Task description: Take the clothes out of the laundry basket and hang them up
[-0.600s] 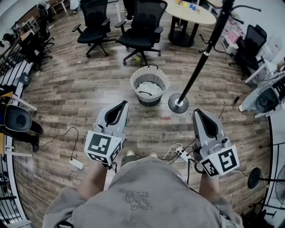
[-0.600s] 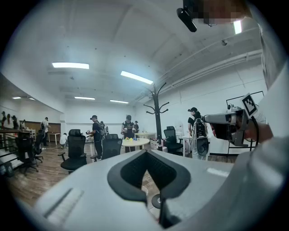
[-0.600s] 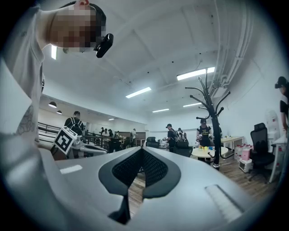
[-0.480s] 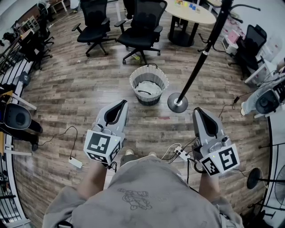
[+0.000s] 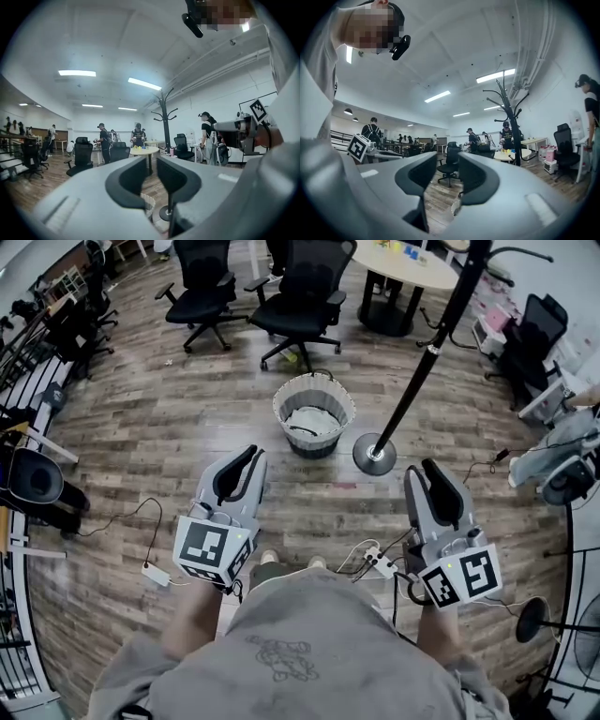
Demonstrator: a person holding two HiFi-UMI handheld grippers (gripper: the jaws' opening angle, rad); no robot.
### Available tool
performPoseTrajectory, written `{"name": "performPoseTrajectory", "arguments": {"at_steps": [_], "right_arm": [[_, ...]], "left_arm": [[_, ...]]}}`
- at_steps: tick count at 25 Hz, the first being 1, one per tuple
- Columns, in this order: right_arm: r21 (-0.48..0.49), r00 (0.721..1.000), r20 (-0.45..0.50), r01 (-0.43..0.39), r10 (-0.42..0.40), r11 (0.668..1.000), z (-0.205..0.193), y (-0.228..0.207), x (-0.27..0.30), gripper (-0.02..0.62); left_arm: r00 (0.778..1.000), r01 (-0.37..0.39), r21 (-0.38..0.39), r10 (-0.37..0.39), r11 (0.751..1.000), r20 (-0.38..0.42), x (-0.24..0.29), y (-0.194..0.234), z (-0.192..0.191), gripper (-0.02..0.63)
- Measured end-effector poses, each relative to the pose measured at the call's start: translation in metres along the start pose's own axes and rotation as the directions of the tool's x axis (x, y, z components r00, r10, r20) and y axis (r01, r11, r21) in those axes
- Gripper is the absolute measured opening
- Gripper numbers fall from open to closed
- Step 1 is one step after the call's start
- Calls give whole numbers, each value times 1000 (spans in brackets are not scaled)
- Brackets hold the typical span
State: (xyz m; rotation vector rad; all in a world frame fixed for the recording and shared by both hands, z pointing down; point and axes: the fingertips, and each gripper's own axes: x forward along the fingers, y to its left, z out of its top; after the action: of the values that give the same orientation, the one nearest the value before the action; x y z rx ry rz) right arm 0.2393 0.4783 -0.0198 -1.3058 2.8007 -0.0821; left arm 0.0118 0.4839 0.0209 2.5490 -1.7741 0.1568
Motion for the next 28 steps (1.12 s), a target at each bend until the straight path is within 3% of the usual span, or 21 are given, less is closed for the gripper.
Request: {"name": "performPoseTrajectory", "arguments": {"at_steps": [1,2,7,18,28], "right_arm": [[-2,1000,-3,8,-8,1000,0,-3,0,223],[-8,1000,-8,13,-13,1000,-1,-5,0,267],[-59,999,-37,13,-15,998,-6,-12,-1,272],[31,998,-56,27,-25,999,-20,-48,-6,265],[42,998,-66,20,-18,999,-39,-67,17,265]], "left_arm": [[1000,-11,-8,11,1000,1,1,0,0,115],[1000,-21,-13,21,1000,0,2,1,-1,163],[999,-50,5,50,999,-10,7,1,-1,164],[997,-62,25,63,998,-39,23,-13,0,164],[997,-68,29,69,997,-40,49,-4,-10,157]]}}
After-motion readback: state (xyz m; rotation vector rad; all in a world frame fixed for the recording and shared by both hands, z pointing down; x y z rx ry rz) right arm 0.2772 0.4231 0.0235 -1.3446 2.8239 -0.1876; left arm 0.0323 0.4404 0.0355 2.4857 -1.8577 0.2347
